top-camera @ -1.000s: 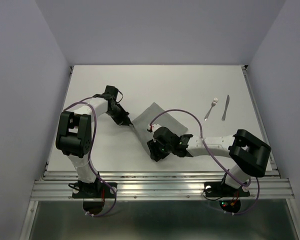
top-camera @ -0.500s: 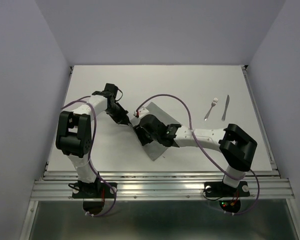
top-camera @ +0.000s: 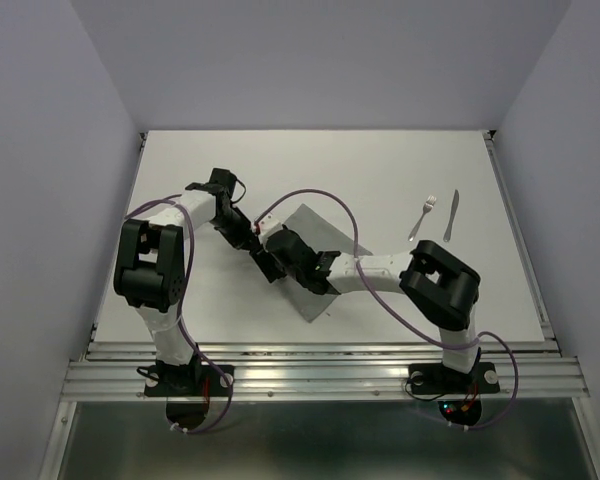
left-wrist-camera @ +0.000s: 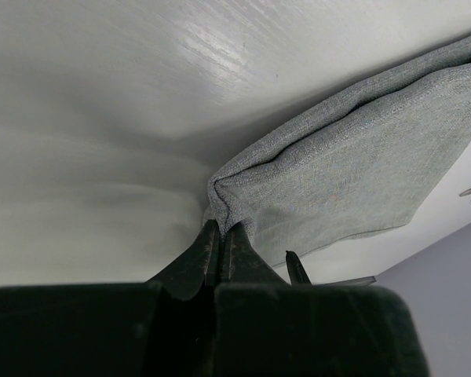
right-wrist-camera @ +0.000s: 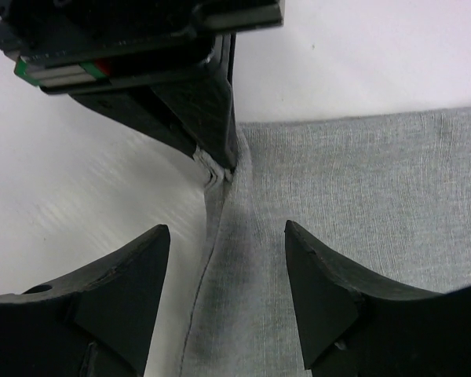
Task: Fold the napkin into a case and place the utensils inside
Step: Fold the 2/3-rectangle-folded napkin at the center of the board.
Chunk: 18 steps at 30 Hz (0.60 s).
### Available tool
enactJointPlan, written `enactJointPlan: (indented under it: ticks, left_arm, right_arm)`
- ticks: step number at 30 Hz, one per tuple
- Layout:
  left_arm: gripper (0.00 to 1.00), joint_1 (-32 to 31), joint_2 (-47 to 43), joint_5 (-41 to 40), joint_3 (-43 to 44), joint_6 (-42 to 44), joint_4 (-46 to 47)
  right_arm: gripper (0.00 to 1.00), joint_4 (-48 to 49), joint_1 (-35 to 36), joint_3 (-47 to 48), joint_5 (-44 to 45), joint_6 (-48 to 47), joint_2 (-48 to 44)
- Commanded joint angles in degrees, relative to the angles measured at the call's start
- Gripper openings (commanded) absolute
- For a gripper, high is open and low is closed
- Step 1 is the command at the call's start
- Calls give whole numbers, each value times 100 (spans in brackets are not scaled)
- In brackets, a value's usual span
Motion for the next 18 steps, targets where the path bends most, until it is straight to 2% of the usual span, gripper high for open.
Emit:
enactJointPlan:
  ticks: [1,9,18]
  left_arm:
    - [0,39,-25,142,-72,44,-37]
    - [0,56,-113,230,-160,0,7]
    - [0,91,-174,265,-239,-9,15]
  right_arm:
    - [66,808,13,354,106,-269,239]
    - [65,1229,13,389,237,-207,670]
    - [48,1590,13,389,721,-181,1040]
